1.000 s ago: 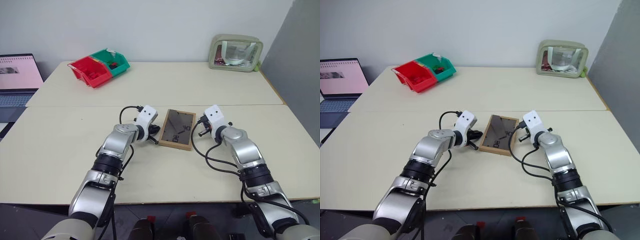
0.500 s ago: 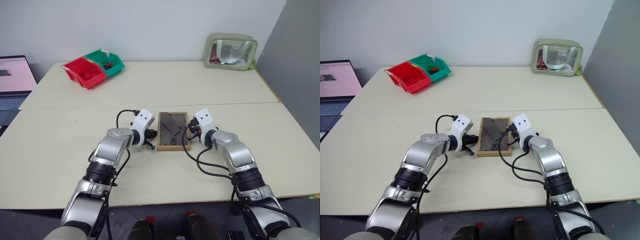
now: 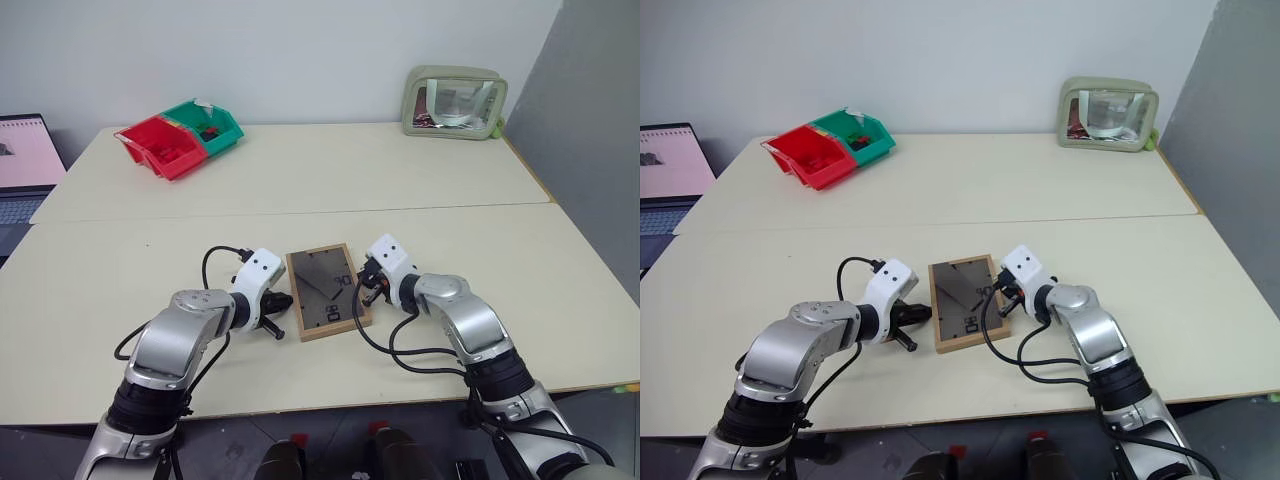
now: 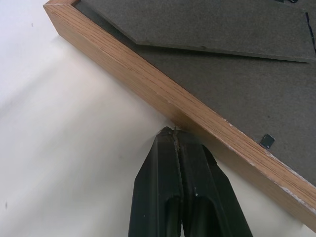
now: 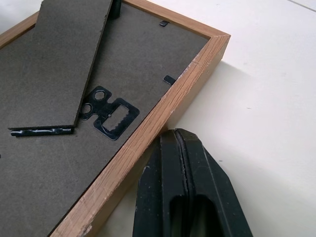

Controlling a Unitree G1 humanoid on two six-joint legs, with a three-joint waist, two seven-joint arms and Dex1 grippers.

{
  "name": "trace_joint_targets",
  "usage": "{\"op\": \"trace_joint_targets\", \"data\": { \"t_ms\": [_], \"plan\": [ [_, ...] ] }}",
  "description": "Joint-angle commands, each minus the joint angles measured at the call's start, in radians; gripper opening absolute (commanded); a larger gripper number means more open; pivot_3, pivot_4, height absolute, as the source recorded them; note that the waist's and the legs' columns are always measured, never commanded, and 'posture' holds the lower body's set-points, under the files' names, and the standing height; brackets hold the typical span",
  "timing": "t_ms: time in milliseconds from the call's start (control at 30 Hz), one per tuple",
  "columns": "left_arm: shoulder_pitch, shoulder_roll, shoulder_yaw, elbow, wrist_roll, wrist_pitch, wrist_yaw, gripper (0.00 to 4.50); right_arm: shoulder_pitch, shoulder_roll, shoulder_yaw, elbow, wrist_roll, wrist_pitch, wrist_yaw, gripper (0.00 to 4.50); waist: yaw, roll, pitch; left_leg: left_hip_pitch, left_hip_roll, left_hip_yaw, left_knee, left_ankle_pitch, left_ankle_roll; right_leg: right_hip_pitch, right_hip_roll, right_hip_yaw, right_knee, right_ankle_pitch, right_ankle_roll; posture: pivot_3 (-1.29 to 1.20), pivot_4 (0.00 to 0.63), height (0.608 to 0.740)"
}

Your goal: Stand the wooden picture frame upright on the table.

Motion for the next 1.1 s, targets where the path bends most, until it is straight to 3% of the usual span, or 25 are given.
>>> {"op": "trace_joint_targets", "data": {
  "t_ms": [33,133,200,233,367,433,633,867,1100],
  "plan": [
    [0.014,0.015,-0.005,-0.005,-0.026,-0.033,-0.001,0.02,-0.014,0.019,0.049,-0.009,0.015,-0.037,0.027,0.00,0.000,0.000,0.000,0.000,0.000,0.000,0.000,0.000,0.000,0.000,0.000,0.000,0.000,0.000,0.000,0.00,0.150,0.740],
    [0.041,0.045,0.061,0.042,-0.030,-0.120,-0.004,0.02,-0.013,-0.027,0.017,-0.008,0.026,-0.044,0.051,0.00,-0.001,0.000,0.000,0.000,0.000,0.000,0.000,0.000,0.000,0.000,0.000,0.000,0.000,0.000,0.000,0.00,0.150,0.740],
    [0.061,0.064,0.160,0.033,-0.121,-0.088,-0.063,0.39,-0.004,-0.047,-0.010,-0.022,0.052,-0.066,0.077,0.00,-0.001,0.000,0.000,0.000,0.001,0.000,0.000,0.000,0.000,0.000,0.000,0.000,0.000,0.000,0.000,0.00,0.150,0.740],
    [0.069,0.078,0.213,0.024,-0.181,-0.035,-0.101,0.40,0.000,-0.054,-0.021,-0.028,0.063,-0.071,0.086,0.00,-0.002,0.000,0.000,0.000,0.001,0.000,0.000,0.000,0.000,0.000,0.000,0.000,0.000,0.000,0.000,0.00,0.150,0.740],
    [0.035,0.086,0.460,0.089,-0.451,0.339,-0.231,1.26,0.013,-0.075,-0.015,0.004,0.063,-0.118,0.089,0.00,-0.001,-0.001,0.000,-0.001,0.001,0.000,0.000,0.000,0.000,0.000,0.001,-0.001,-0.001,-0.001,0.002,0.00,0.150,0.740],
    [0.018,0.091,0.516,0.157,-0.531,0.426,-0.241,1.71,0.009,-0.071,-0.012,0.025,0.062,-0.134,0.081,0.00,0.000,-0.001,0.000,-0.001,0.001,0.000,0.000,0.000,0.000,0.000,0.001,-0.002,-0.002,-0.002,0.003,0.00,0.150,0.740],
    [0.014,0.133,0.499,0.377,-0.739,0.443,-0.175,2.98,0.000,-0.050,-0.005,0.031,0.069,-0.143,0.072,0.00,0.000,-0.001,0.000,-0.001,0.001,-0.001,0.000,0.000,0.000,0.001,0.001,-0.002,-0.003,-0.002,0.003,0.00,0.150,0.740],
    [0.079,0.021,0.478,0.379,-0.724,0.443,-0.056,4.46,0.012,-0.027,0.024,0.003,0.058,-0.131,0.053,0.00,-0.001,-0.001,0.000,0.000,0.002,0.000,-0.001,0.000,0.000,0.000,-0.001,0.000,-0.003,0.001,-0.001,0.00,0.150,0.740],
    [0.103,-0.067,0.426,0.436,-0.676,0.343,-0.018,4.46,0.018,0.007,0.057,-0.008,0.053,-0.123,0.026,0.00,0.004,0.001,-0.002,0.001,0.001,0.000,-0.001,0.000,0.000,0.002,-0.001,0.000,-0.003,0.001,-0.001,0.00,0.150,0.740]
  ]
}}
